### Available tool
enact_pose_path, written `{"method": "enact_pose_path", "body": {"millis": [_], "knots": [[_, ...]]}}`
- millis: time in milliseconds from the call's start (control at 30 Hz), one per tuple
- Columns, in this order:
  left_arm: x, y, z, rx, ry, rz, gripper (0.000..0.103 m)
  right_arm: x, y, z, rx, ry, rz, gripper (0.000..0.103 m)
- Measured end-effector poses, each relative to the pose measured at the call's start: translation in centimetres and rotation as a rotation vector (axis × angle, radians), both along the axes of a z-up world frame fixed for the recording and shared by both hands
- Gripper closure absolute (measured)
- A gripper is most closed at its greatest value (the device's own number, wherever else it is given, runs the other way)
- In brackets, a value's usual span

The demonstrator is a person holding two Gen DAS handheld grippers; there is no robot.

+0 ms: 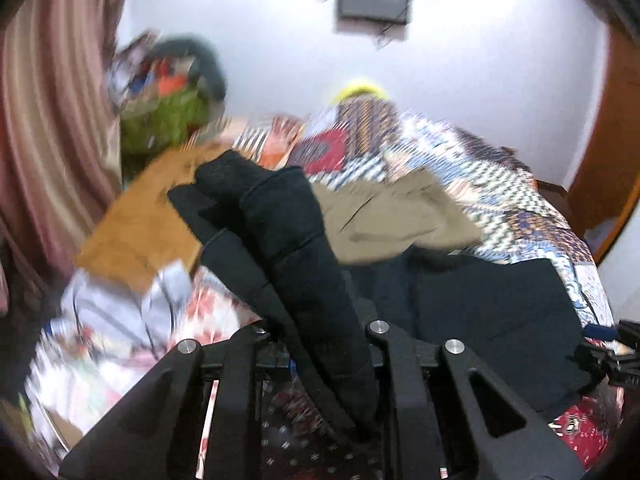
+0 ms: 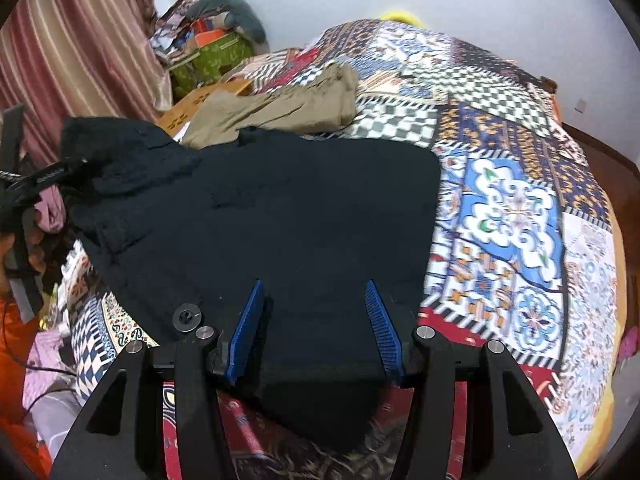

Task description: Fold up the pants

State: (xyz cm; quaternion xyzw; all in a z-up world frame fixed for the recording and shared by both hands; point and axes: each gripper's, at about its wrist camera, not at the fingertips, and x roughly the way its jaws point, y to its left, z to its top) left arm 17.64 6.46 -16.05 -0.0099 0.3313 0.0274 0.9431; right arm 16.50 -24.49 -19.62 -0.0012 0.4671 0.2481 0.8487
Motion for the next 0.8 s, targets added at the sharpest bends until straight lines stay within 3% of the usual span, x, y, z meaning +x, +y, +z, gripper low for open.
{"method": "enact_pose_path", "body": {"millis": [200,433,600,800], "knots": [[-0.4,-4.8,3.5,0.021,-0.079,-0.145,0.088,-0.5,-4.2,0.3,0.007,-0.003,-0.112,0.054],[0.2,-10.8,4.7,-0.026,-0.08,-0.323,0.09,-1.1,-5.7,-1.7,0.014,0.059,-0.139,0.054],[0.0,-15.1,3.3,-0.086,-0.021,-0.461,0.09,-1.3,-5.6,-1.7,0.024,0.052,-0.137,0.054],[-0.9,-20.3,-0.9,-0.047,0.095,-0.594,0.09,-1.4,-5.7,-1.8,0.032,0.052,-0.136,0.054]]}}
